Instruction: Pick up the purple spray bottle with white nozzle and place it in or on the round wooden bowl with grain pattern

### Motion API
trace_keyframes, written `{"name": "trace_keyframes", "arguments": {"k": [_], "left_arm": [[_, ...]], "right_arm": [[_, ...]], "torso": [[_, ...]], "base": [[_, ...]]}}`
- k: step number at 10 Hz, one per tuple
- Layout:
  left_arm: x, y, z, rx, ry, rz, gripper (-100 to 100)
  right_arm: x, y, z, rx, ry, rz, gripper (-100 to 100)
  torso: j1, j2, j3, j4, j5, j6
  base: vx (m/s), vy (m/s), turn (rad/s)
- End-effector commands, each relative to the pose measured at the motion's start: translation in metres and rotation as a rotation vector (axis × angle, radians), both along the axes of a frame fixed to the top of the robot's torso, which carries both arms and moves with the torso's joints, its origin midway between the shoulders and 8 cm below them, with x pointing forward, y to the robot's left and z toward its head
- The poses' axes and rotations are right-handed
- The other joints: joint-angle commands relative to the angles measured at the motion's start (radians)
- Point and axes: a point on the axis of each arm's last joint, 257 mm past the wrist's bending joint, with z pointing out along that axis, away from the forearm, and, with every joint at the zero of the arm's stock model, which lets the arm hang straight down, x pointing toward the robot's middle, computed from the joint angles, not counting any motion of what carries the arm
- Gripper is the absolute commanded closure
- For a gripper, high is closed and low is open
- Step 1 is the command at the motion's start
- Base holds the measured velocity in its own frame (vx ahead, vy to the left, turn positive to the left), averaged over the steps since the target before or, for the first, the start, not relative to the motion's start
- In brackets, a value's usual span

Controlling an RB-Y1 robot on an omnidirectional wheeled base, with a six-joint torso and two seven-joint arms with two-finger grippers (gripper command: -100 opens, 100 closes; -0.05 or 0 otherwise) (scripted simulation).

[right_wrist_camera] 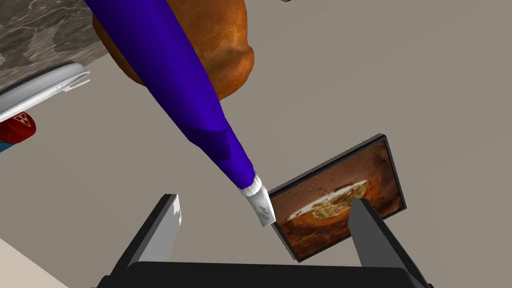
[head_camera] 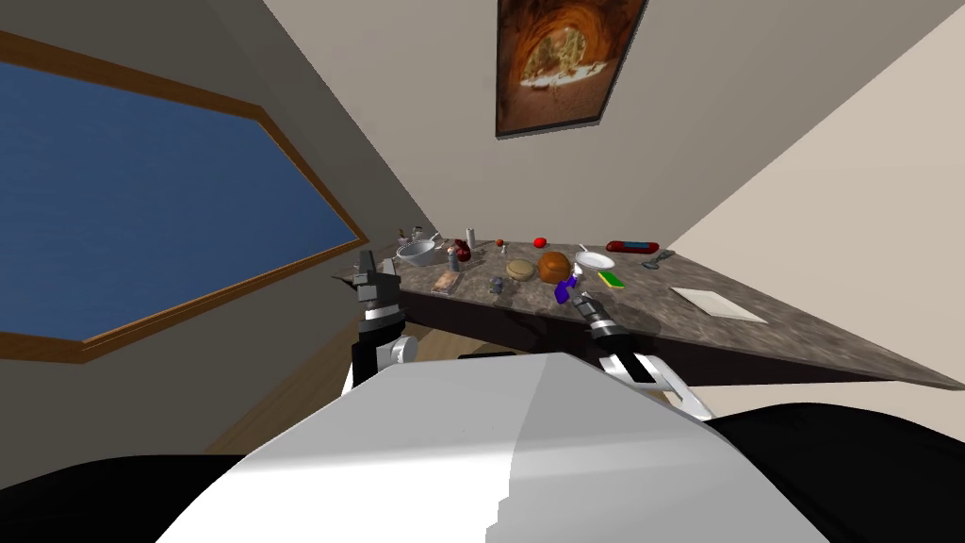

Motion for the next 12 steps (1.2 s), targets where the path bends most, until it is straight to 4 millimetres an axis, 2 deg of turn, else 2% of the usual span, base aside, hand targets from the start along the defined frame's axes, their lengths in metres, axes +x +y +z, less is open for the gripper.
{"name": "trace_keyframes", "arguments": {"k": [1,6,9,10,12], "left_arm": [[0.000,0.000,0.000,0.000,0.000,0.000,0],[0.000,0.000,0.000,0.000,0.000,0.000,0],[0.000,0.000,0.000,0.000,0.000,0.000,0],[0.000,0.000,0.000,0.000,0.000,0.000,0],[0.000,0.000,0.000,0.000,0.000,0.000,0]], "right_arm": [[0.001,-0.018,-0.012,-0.055,0.045,-0.022,-100],[0.003,-0.069,-0.030,-0.221,0.160,-0.079,-100],[0.004,-0.098,-0.035,-0.309,0.215,-0.114,-100],[0.003,-0.115,-0.036,-0.360,0.245,-0.135,-100],[0.002,-0.136,-0.036,-0.417,0.280,-0.161,-100]], "torso": [[0.000,0.000,0.000,0.000,0.000,0.000],[0.000,0.001,0.000,0.000,0.000,0.000],[0.001,0.001,0.001,0.000,0.000,0.000],[0.000,0.001,0.000,0.000,0.000,0.000],[0.001,0.000,0.000,0.000,0.000,0.000]], "base": [[0.034,0.084,0.010],[0.026,0.084,0.008],[0.025,0.086,0.008],[0.050,0.088,0.019],[0.028,0.092,0.008]]}}
